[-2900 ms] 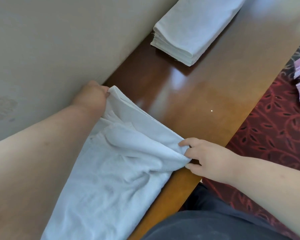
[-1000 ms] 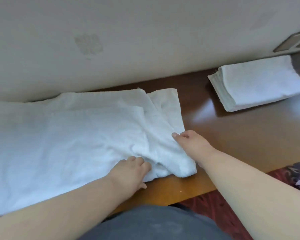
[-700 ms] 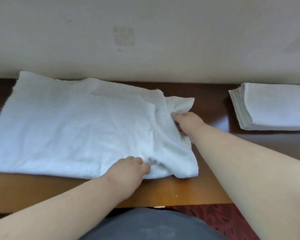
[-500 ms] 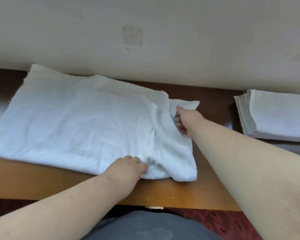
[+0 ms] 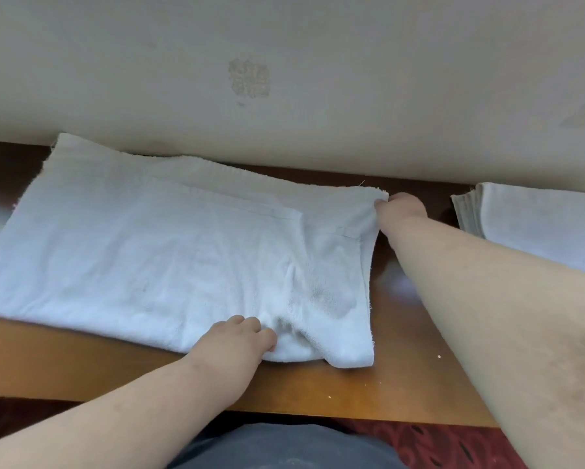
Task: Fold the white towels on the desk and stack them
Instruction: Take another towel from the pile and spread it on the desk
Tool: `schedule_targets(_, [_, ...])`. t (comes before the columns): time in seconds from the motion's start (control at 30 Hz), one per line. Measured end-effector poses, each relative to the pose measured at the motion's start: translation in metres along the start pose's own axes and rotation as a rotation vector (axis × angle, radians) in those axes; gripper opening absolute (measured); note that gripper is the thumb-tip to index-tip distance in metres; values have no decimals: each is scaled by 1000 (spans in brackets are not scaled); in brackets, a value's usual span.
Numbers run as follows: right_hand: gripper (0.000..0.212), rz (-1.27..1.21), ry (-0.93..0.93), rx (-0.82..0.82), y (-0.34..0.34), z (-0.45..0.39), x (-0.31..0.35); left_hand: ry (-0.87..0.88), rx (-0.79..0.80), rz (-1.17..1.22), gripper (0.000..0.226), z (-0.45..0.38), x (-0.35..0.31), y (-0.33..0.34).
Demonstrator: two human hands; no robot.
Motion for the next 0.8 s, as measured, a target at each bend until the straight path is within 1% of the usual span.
schedule_targets(0.07, [43,-14,88,30,2,-3,-8,8,-6,4,33,0,1,2])
schedule_targets(0.13, [61,-199,188,67,13,1,-18,23,-8,8,30,1,1,2])
schedule_targets(0.17, [69,-257,221,83,20,3,-21,37,-6,6,28,0,0,1])
schedule_targets(0.2, [72,-261,225,114,26,5,-22,53,0,1,29,0,-2,0])
schedule_targets(0.27, [63,-193,160,154,31,2,-21,68,20,-5,33,-1,-4,1])
schedule_targets(0.33, [49,-138,21,102,27,-11,-17,50,27,23,32,-4,-4,3])
schedule_targets(0.4, [44,-94,-116,59,21,-22,-11,46,13,84,28,-8,-3,3])
schedule_targets(0.43, [45,-90,-149,57,20,-25,-10,53,5,114,29,-10,-3,3])
schedule_targets(0.5, [61,-130,-123,38,17,-27,-11,83,9,147,34,-11,-4,2])
schedule_targets(0.53, [69,-189,-96,-22,13,-20,-14,107,17,159,34,-11,-5,1])
schedule_targets(0.57, [68,-253,-120,-107,8,-13,-19,130,23,183,31,-10,-4,0])
schedule_targets(0.6, [58,-279,-205,-187,6,-4,-25,138,32,225,30,-9,-2,-1])
schedule_targets(0.63, [47,-239,-297,-197,7,5,-32,127,37,276,29,-9,3,-4])
schedule_targets(0.67, [43,-161,-356,-126,11,14,-40,99,32,321,29,-9,10,-9])
schedule_targets(0.7, [47,-91,-350,-12,18,21,-47,58,6,352,29,-11,21,-14])
schedule_targets(0.73, [54,-40,-289,107,23,26,-52,14,-31,362,29,-12,33,-18])
schedule_targets(0.77, [59,9,-220,177,27,27,-57,-27,-65,355,30,-14,46,-20])
schedule_targets(0.8, [57,73,-171,206,28,29,-58,-60,-81,335,31,-15,59,-21])
Point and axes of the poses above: each hand's wrist, its own z-axis away from the middle knuckle, its own y-axis out of the palm, x = y × z, the point moved 2 cm from there along -z, towards the middle knuckle, and after that the axes turned 8 degrees about -z, right-handed, at the moved point
